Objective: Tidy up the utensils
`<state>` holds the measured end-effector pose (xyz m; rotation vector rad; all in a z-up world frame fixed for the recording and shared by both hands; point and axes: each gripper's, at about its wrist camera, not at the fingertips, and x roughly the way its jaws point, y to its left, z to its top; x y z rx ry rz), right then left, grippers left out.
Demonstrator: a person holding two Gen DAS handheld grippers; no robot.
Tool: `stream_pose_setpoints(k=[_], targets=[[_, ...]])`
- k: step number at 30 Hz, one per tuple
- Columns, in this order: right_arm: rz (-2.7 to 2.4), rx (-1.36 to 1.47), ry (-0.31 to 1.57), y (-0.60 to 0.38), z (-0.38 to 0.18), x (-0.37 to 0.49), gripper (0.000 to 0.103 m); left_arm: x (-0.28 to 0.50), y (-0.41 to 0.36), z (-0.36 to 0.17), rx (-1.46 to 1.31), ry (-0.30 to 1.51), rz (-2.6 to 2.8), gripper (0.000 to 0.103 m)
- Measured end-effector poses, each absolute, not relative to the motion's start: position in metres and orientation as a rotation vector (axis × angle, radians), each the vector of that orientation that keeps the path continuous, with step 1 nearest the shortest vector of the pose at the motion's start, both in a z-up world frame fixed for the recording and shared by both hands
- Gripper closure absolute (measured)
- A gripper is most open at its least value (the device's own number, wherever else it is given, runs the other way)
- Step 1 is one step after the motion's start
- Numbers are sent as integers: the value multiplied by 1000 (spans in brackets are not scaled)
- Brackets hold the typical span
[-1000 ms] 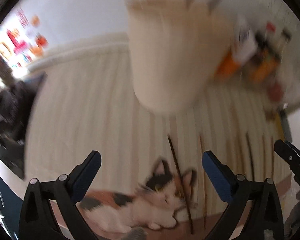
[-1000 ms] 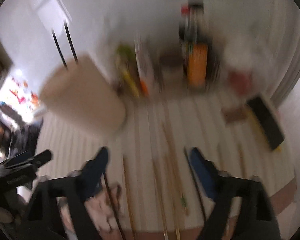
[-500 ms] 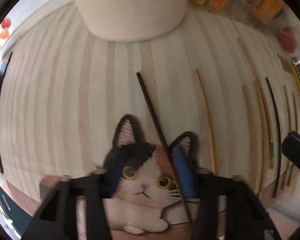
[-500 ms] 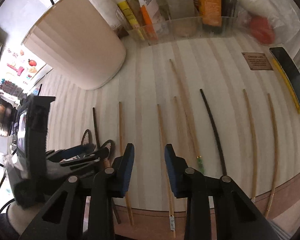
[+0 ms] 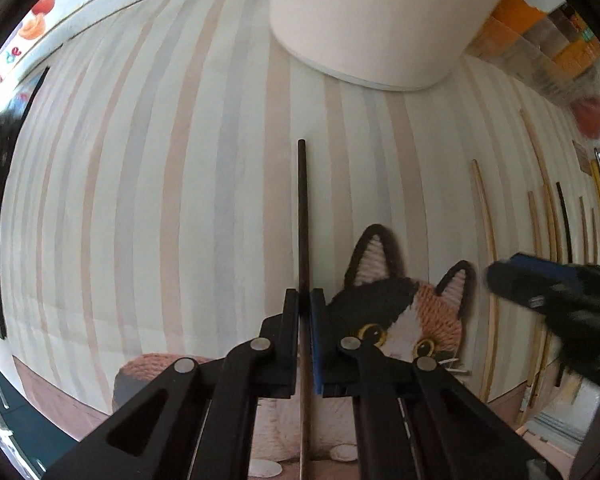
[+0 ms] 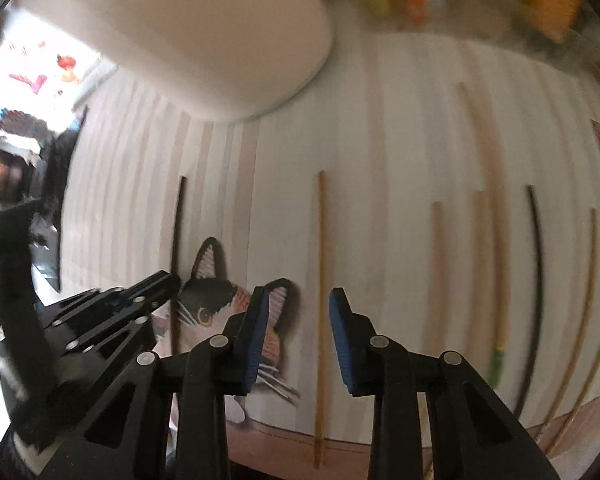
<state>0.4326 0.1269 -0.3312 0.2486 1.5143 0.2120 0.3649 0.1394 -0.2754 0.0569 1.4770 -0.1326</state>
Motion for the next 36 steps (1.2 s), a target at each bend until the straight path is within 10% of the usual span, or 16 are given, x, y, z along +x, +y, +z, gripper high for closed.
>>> stream_pose_setpoints(k=[8, 36], targets=[[166, 74, 1593, 149, -345, 433, 96, 366, 185, -274, -147, 1563, -172, 100], [137, 127, 1550, 149, -323, 443, 96, 380, 170, -236, -10, 1489, -224, 100]])
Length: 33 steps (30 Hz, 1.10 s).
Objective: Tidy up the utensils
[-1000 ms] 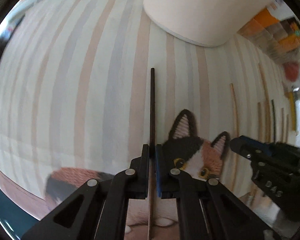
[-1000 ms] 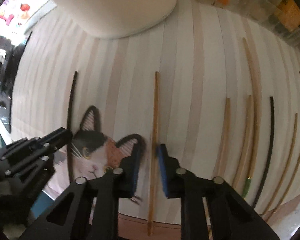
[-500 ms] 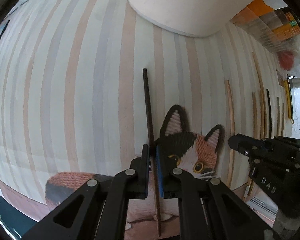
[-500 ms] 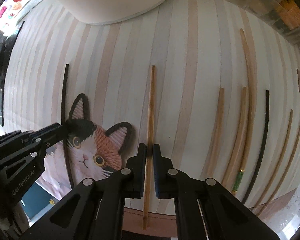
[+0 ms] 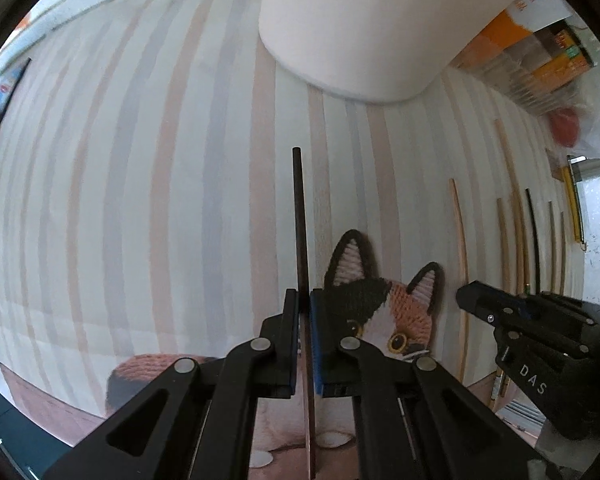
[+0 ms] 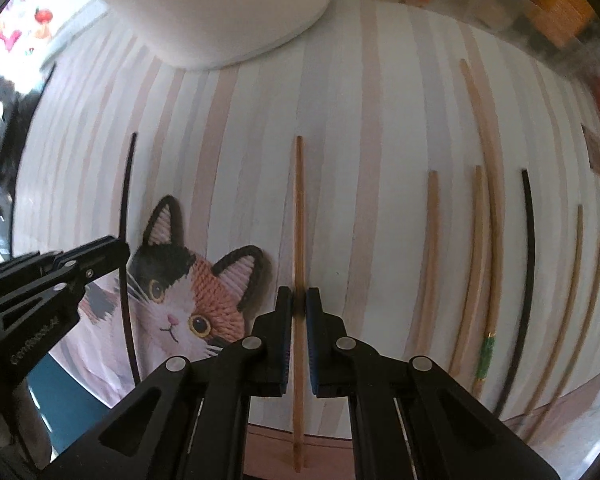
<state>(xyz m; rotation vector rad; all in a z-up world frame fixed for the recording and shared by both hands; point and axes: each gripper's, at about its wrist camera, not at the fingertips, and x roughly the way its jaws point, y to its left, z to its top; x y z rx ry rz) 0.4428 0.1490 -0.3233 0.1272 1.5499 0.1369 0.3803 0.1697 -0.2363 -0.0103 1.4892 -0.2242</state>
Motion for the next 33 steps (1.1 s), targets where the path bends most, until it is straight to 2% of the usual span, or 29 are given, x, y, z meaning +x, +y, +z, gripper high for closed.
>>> stream_pose_setpoints(k=[11, 22, 33], targets=[[168, 228, 1327, 127, -289, 403, 96, 361, 171, -169, 9, 1328, -237, 100], [177, 228, 1043, 98, -210, 384, 96, 348, 172, -88, 7, 1101, -265, 101], [196, 187, 797, 111, -139, 400, 96, 368, 165, -33, -18, 950, -280, 103]])
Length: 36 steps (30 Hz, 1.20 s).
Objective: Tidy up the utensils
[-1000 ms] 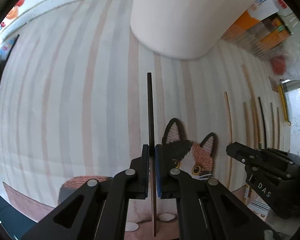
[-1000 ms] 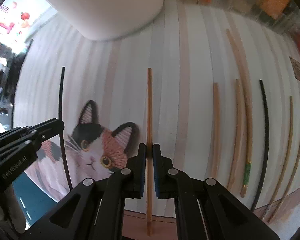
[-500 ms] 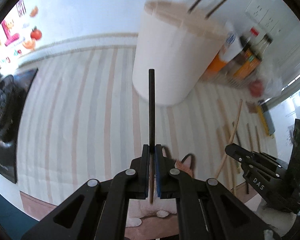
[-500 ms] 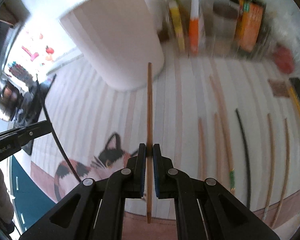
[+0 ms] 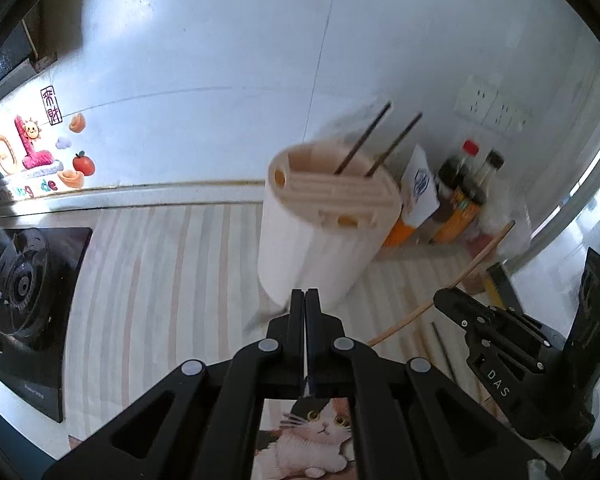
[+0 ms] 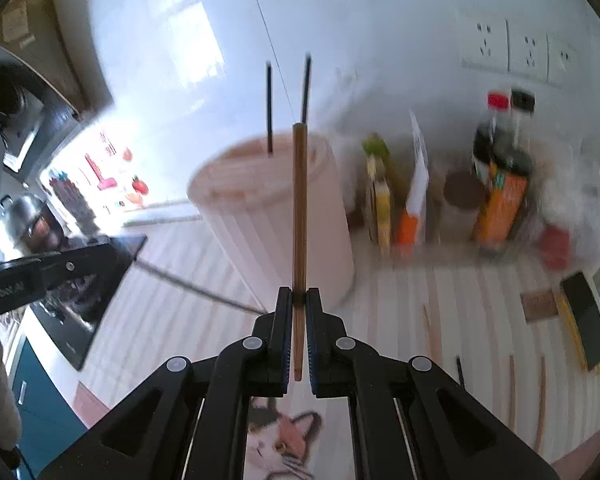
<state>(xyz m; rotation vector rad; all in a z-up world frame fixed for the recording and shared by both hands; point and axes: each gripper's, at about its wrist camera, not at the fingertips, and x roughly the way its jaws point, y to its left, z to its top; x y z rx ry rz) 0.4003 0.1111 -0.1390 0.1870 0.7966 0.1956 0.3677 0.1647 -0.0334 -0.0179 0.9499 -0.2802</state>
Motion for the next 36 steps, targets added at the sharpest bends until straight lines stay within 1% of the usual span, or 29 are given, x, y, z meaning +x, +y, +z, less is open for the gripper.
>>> stream_pose_setpoints(k=[3, 6, 8, 9, 10, 11, 13, 19, 23, 26, 27, 28, 29, 30, 33, 36], targets=[[205, 188, 754, 111, -119, 405, 96, 370, 169, -24, -34, 929, -276, 103], [213, 193, 731, 110, -109, 406, 96, 372, 177, -27, -47, 933, -264, 103], [220, 195, 749, 111, -108, 409, 96, 377, 184, -42, -44, 989, -253, 99], [223, 197, 760, 111, -111, 409, 96, 381, 190, -59, -38, 1044, -247, 97], [232, 210, 788, 110, -115, 411, 96, 384, 193, -75, -18, 1094, -242, 89], [246, 229, 827, 109, -120, 411, 96, 388, 196, -92, 8, 1141, -233, 72], [257, 255, 880, 106, -133, 411, 96, 395, 204, -128, 51, 1214, -218, 52], [304, 380, 1126, 94, -181, 406, 96, 418, 212, -216, 146, 1384, -213, 52], [298, 440, 1271, 84, -214, 406, 96, 426, 192, -251, 268, 1449, -256, 52], [265, 451, 1361, 77, -244, 412, 96, 431, 179, -267, 331, 1480, -268, 51], [259, 455, 1391, 75, -255, 415, 97, 433, 175, -267, 334, 1464, -274, 54], [241, 461, 1422, 73, -267, 419, 96, 435, 173, -266, 337, 1457, -277, 63], [235, 463, 1451, 73, -278, 423, 96, 436, 170, -266, 330, 1459, -293, 85], [232, 459, 1473, 73, -285, 426, 96, 438, 166, -265, 322, 1464, -299, 98], [206, 438, 1540, 77, -315, 437, 96, 435, 154, -265, 360, 1457, -278, 97], [178, 382, 1586, 86, -339, 446, 97, 427, 154, -266, 257, 1476, -230, 98]])
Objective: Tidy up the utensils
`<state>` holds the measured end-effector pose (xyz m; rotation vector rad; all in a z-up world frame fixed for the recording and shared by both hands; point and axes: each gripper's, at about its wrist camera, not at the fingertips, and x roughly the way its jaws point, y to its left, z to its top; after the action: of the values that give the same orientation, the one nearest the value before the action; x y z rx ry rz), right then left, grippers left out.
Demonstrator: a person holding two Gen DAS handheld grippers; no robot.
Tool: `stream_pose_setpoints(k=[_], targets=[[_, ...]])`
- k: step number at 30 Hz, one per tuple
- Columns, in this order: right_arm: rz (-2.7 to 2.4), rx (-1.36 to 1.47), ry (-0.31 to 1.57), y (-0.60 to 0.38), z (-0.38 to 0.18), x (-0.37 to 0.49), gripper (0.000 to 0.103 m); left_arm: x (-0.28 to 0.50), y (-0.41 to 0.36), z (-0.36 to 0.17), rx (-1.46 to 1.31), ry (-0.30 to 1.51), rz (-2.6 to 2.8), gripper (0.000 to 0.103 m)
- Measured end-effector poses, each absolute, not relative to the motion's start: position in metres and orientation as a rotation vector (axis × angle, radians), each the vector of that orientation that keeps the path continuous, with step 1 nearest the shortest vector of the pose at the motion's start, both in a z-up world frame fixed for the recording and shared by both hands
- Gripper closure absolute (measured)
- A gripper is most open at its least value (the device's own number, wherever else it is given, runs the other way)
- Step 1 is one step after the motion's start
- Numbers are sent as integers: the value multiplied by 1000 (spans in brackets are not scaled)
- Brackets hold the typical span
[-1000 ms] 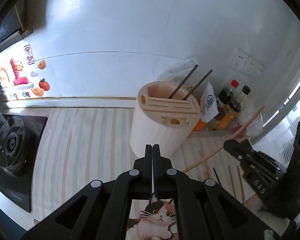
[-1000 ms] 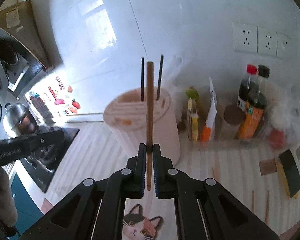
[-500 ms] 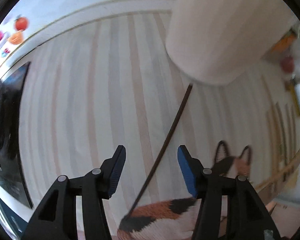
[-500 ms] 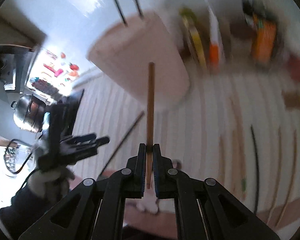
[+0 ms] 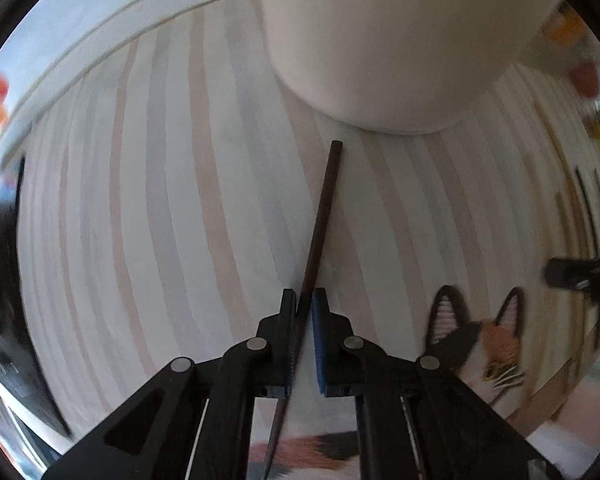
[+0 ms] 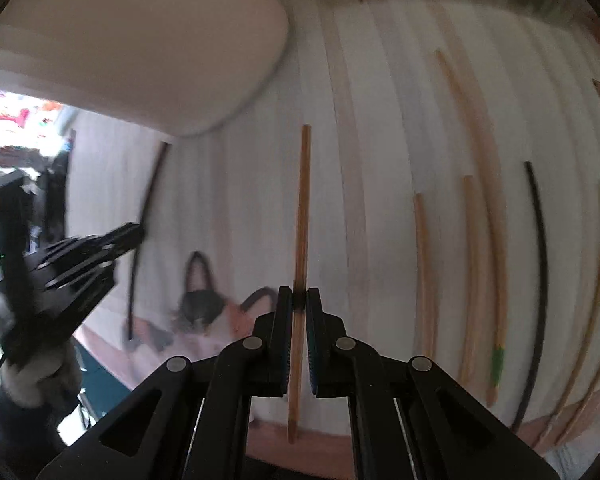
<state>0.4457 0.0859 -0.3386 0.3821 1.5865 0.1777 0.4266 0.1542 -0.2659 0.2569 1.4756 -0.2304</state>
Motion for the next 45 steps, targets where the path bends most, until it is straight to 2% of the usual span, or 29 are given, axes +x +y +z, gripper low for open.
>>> stream_pose_setpoints(k=[5, 8, 20, 25, 28, 34, 45], targets=[[165, 245, 1613, 109, -344, 454, 97, 410, 184, -271, -195, 1584, -139, 99], [172, 136, 1638, 123, -346, 455, 96, 398, 189, -275, -311, 1605, -131, 99], [173, -7, 1695, 158, -352, 474, 96, 407, 124, -275, 92, 1530, -157, 97], [115, -49, 1675, 174, -354, 470, 96, 407, 106, -277, 73, 1500, -149, 100], [118, -26, 1640, 176, -355, 462, 95, 406, 129, -268, 13, 1488, -157, 100], [167, 98, 1547, 164, -346, 438, 96, 383, 151, -226, 1, 1398, -203, 100], [254, 103, 1310, 173, -294, 401, 96, 359, 167, -144, -6, 1217, -272, 100]])
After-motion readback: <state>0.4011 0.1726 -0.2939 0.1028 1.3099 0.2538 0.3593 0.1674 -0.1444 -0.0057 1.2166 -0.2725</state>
